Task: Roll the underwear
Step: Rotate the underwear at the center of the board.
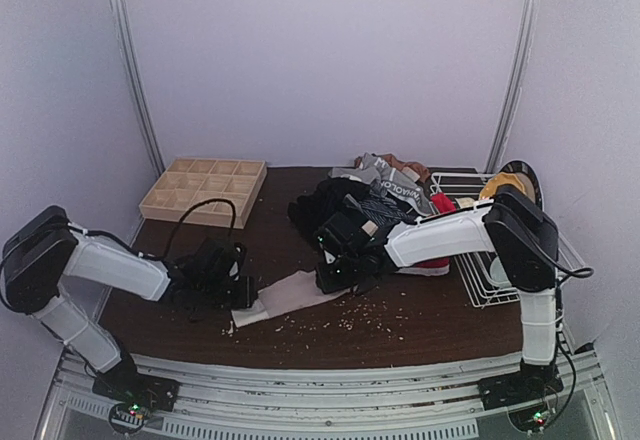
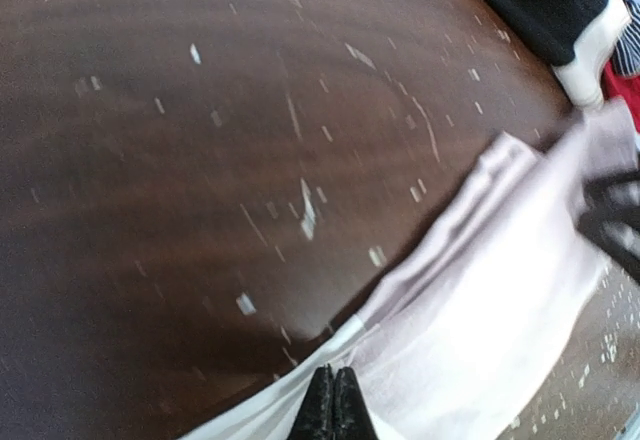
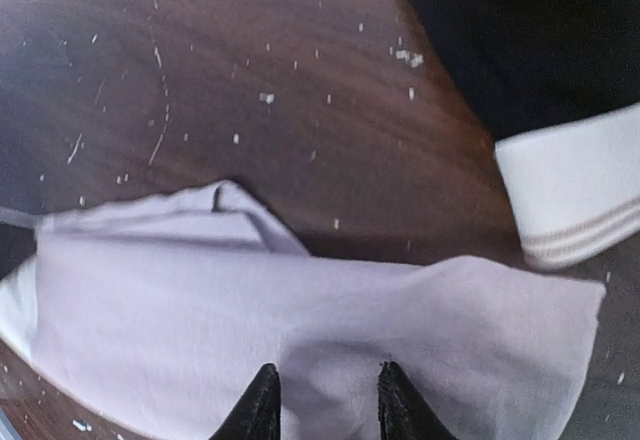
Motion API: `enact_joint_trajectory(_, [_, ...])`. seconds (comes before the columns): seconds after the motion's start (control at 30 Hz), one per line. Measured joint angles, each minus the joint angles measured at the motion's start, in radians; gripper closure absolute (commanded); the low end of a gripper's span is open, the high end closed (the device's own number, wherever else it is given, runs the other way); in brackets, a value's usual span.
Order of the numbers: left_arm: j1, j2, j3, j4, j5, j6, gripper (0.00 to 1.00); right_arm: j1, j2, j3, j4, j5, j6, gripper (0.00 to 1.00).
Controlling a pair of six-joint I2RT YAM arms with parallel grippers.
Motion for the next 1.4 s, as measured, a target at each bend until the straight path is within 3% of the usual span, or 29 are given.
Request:
enact_joint_trajectory(0.27, [-0.238,-0.116,-0.074,-0.09,-0.151,-0.222,1.0,-0.009,0.102,0.185,-0.101,-0.042,-0.073,0.63])
enact_joint_trajectory(0.5, [-0.273,-0.264,-0.077,-0.337,-0.204,-0.273,0.61,-0.008,0.106,0.269,-0.2,-0.083,-0.11,0.57])
enact_joint_trajectory(0.63, [-0.273,-0.418,-0.066,-0.481,-0.225,-0.259,0.56,-0.007,0.048,0.271,-0.245,-0.098,-0.131,0.56])
enact_joint_trajectory(0.73, [-0.273,-0.5,-0.049,-0.522,-0.232,-0.219,0.59,-0.002,-0.018,0.266,-0.254,-0.105,-0.132,0.59])
enact_joint_trajectory(0.83, [-0.273,-0.518,-0.034,-0.518,-0.23,-0.149,0.68,0.002,-0.087,0.227,-0.219,-0.098,-0.121,0.65])
enact_joint_trajectory(1.0, [-0.273,-0.404,0.008,-0.433,-0.147,-0.018,0.9,0.003,-0.087,0.166,-0.178,-0.07,-0.092,0.74])
enact_joint_trajectory(1.1, [-0.274,-0.299,0.042,-0.36,-0.109,0.031,0.98,-0.002,-0.04,0.161,-0.176,-0.054,-0.084,0.76])
enact_joint_trajectory(1.4, [-0.274,-0.092,0.012,-0.219,-0.102,0.044,1.0,-0.039,0.085,0.197,-0.189,-0.01,-0.078,0.81])
